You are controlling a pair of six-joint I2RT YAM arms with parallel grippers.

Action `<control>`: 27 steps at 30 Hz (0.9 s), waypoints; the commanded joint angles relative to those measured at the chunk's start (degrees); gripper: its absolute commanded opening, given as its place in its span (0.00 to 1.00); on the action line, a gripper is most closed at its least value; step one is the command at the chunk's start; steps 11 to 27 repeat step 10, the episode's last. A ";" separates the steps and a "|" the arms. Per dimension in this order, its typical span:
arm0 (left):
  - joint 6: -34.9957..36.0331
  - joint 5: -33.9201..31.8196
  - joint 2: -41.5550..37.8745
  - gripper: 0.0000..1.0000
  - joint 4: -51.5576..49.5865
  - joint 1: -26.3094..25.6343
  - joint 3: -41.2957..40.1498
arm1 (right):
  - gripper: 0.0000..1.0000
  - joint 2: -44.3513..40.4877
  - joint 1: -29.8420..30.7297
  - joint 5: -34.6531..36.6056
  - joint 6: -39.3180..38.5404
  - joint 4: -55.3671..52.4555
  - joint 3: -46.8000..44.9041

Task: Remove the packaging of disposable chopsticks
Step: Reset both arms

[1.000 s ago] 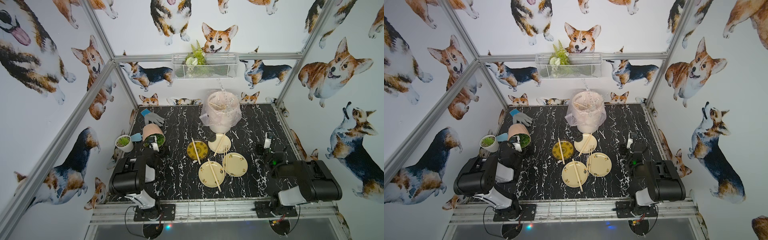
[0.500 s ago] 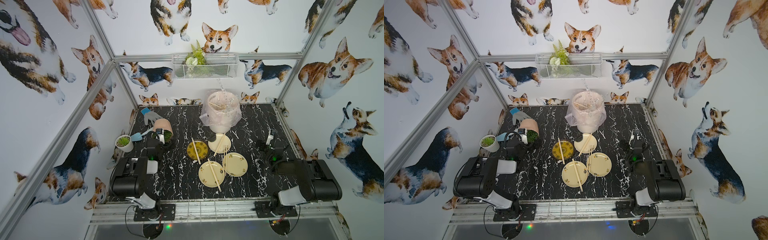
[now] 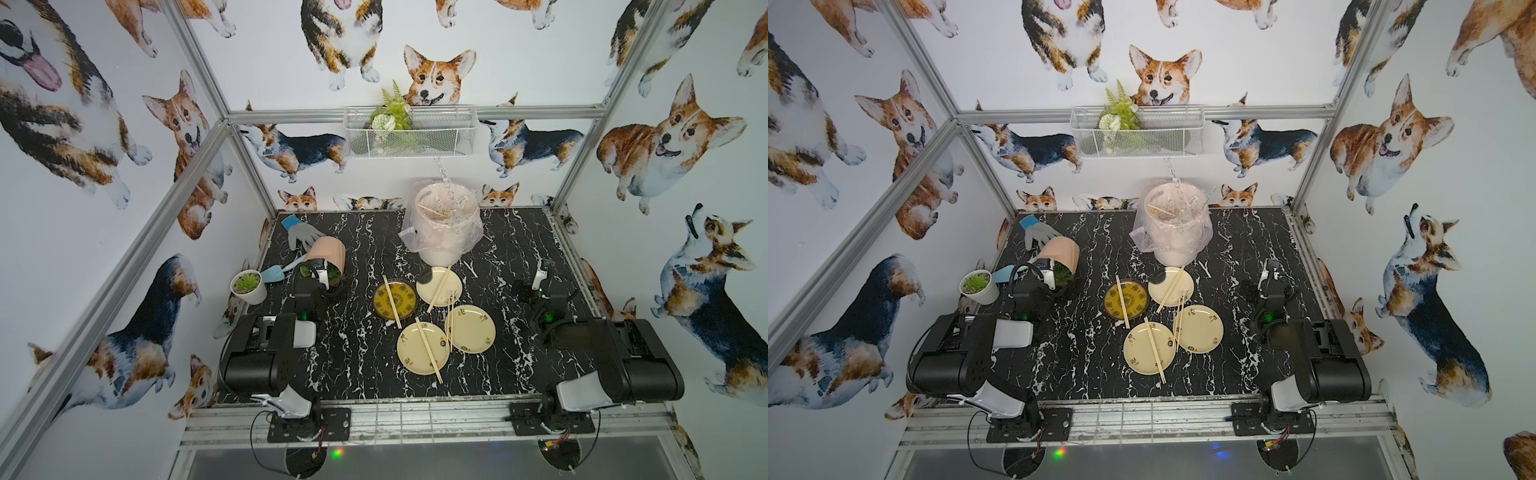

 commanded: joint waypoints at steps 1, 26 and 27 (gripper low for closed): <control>1.02 -4.97 0.02 1.00 -0.51 -1.48 0.80 | 1.00 -0.03 -0.02 0.84 0.59 0.89 0.21; 1.31 -8.83 -0.24 1.00 1.54 -2.89 -0.42 | 1.00 -0.03 -0.01 0.48 0.41 0.89 0.21; 1.31 -8.83 -0.24 1.00 1.54 -2.89 -0.42 | 1.00 -0.03 -0.01 0.48 0.41 0.89 0.21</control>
